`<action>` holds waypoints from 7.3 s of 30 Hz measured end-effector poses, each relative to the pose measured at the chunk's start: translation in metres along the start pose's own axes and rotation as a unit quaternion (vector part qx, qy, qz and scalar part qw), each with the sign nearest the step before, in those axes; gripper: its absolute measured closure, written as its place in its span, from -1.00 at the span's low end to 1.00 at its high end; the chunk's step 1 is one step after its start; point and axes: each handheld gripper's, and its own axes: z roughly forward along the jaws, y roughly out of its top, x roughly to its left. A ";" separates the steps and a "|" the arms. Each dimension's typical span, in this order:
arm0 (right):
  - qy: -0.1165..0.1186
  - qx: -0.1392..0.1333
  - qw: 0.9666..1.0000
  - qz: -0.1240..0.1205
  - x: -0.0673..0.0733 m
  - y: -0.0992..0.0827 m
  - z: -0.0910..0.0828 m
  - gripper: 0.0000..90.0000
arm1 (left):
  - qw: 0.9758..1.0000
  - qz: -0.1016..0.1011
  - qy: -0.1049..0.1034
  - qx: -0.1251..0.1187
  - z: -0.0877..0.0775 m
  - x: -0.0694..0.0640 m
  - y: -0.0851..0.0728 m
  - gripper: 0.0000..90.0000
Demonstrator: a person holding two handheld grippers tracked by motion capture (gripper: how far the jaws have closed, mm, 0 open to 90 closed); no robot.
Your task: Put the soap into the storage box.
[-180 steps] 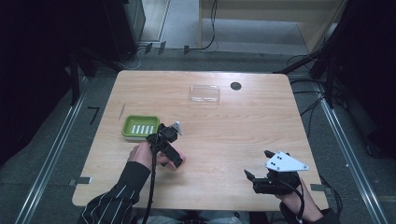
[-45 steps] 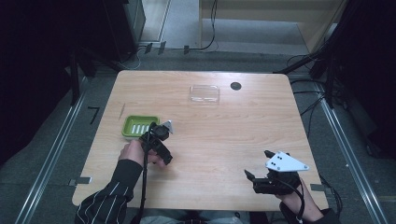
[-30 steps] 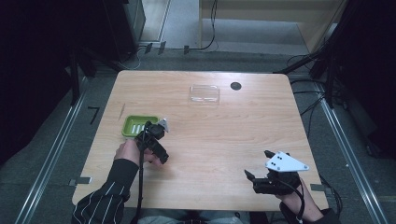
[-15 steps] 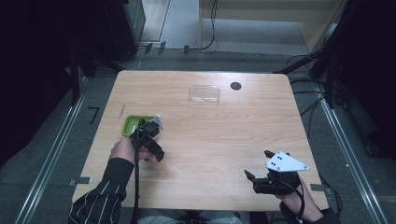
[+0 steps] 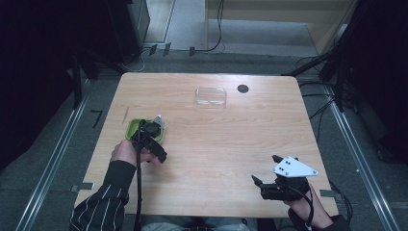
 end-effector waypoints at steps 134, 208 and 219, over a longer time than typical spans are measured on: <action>0.001 0.002 1.000 0.005 0.001 0.000 0.000 -0.69 | 0.984 -0.172 0.010 -0.048 0.006 0.081 0.051 -0.69; -0.002 0.000 1.000 0.002 0.000 -0.002 -0.002 -0.69 | 0.984 -0.170 0.043 -0.034 0.001 0.075 0.040 -1.00; -0.005 0.001 1.000 0.005 0.000 -0.002 -0.004 -0.69 | 0.986 -0.154 0.047 -0.038 -0.006 0.061 0.031 -1.00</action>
